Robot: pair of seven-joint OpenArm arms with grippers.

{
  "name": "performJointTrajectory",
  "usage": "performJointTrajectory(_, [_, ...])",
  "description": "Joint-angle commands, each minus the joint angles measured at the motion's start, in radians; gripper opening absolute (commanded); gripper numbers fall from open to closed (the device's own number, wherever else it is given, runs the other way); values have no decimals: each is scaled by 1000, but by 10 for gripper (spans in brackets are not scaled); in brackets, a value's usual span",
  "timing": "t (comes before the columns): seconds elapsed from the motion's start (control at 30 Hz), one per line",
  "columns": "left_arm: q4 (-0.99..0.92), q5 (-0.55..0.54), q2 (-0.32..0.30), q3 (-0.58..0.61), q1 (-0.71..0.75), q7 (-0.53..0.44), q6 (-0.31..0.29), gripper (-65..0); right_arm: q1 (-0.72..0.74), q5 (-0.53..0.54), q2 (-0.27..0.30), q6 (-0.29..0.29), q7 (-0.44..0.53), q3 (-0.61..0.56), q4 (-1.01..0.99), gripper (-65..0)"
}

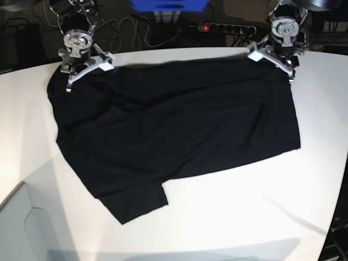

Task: Fold the T-shirt properly
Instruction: 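Hold the shirt edge with both grippers and smooth it flat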

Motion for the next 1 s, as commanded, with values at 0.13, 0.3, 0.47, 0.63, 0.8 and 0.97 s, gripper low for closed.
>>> performJointTrajectory(0.13, [16, 20, -14, -25, -20, 13, 7, -648, 0, -15, 6, 3, -6, 2, 18, -642])
performJointTrajectory(0.3, [16, 20, -4, -19, -19, 13, 12, -646, 0, -15, 6, 3, -21, 2, 18, -540])
performJointTrajectory(0.47, [18, 20, -6, -20, -16, 13, 12, -645, -2, -15, 8, 3, -26, 1, 18, -314])
performJointTrajectory(0.63, [18, 20, -11, -17, 27, 25, 6, -633, -2, -15, 20, 3, -32, -4, 18, -334])
performJointTrajectory(0.8, [41, 20, -15, -17, 90, 21, 6, -449, 0, -15, 21, 3, -32, -2, 18, -333])
performJointTrajectory(0.97, [46, 15, -43, -17, 112, 24, 4, -331, 2, -15, 20, 3, -32, -1, 20, -333])
